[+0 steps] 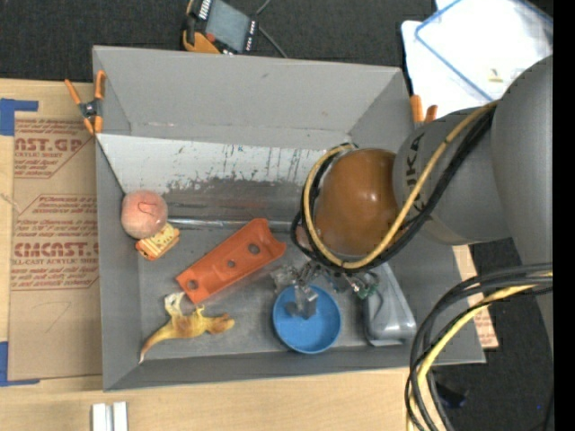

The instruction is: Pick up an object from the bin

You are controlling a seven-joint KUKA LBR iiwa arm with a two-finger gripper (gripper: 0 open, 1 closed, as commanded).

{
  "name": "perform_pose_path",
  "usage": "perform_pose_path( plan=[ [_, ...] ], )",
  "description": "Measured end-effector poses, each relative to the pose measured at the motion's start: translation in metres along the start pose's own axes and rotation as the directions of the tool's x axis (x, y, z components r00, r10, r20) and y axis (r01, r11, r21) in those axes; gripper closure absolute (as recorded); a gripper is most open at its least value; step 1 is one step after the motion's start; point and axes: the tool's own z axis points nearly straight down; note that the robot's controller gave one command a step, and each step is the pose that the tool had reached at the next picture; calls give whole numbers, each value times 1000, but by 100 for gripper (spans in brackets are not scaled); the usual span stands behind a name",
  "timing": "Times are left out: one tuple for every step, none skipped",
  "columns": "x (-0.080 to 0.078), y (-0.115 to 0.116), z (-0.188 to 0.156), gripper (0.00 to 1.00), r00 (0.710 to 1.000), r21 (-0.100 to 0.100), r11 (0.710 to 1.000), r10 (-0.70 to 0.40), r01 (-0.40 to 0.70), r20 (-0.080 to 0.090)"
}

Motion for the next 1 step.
perform_pose_path(
  plan=[
    [0,0,0,100,1000,0,1000,0,0,0]
  ],
)
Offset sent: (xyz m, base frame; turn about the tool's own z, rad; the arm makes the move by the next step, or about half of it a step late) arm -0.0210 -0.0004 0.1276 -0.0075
